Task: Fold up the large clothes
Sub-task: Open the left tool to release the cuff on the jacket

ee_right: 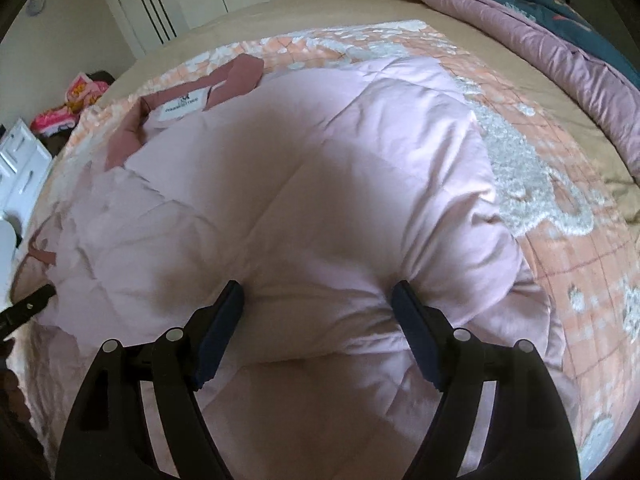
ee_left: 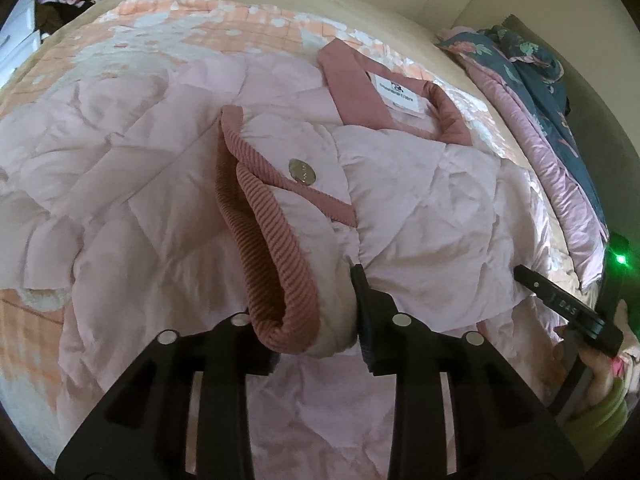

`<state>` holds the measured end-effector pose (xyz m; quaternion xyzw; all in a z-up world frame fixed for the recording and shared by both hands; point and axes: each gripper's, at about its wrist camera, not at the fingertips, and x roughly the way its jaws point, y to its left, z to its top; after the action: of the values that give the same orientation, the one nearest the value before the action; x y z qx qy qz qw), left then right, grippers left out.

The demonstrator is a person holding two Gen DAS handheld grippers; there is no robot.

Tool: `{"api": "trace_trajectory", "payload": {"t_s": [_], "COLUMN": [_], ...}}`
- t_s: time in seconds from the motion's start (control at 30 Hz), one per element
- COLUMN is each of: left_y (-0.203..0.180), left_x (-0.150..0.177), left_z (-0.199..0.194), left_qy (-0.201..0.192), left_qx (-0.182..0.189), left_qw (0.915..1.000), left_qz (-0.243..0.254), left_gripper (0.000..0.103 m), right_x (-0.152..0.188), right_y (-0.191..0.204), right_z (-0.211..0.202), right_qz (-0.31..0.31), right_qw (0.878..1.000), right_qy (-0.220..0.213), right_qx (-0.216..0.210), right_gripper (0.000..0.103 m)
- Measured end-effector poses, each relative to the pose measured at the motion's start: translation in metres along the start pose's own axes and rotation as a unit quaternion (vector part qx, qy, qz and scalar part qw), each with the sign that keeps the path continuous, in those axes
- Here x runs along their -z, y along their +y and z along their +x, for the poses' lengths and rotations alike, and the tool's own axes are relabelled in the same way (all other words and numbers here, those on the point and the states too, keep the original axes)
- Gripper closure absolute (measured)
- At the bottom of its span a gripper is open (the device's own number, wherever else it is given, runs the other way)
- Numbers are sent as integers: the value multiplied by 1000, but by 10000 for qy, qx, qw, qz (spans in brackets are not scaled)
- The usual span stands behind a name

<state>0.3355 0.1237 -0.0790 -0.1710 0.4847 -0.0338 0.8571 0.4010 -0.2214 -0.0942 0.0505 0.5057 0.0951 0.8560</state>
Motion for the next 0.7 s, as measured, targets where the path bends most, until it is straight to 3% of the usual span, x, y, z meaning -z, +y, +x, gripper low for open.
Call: {"api": "trace_trajectory", "payload": {"t_s": [0.07,0.23,0.33,0.47,0.53,0.6,0.7], "left_y": [-2,-5,-5,-4,-4,-4,-2], "left_x": [1,3,6,8,8,9,9], "left_z": [-4,-17,-27,-42,-51,-60,-73], "left_qy": [-5,-51,-98,-238,-321,-396,-486], "left_qx": [-38,-137,-156,-159,-183,-187,-157], "left_qw": [10000,9998,9997,9995,9993,9990,9987], "left_qz": [50,116,134,114,113,95,27], "left_gripper": [77,58,44,35,19,12,11], "right_x": [4,13,17,20,21,22,24], "right_y": [-3,-11,-13,-13,-12,-11,-8], "right_z": [-12,-39,-53,-67,-72,-80,-90], "right_qz": [89,412,474,516,516,518,514], "right_qw": [9997,9968,9961,9953,9951,9948,9942], "right_qy": [-105,-249,-355,-433,-466,-518,-601], "right_qx": [-204,-643,-650,-692,-699,-713,-728], "right_gripper": [19,10,9,7,5,5,5]}}
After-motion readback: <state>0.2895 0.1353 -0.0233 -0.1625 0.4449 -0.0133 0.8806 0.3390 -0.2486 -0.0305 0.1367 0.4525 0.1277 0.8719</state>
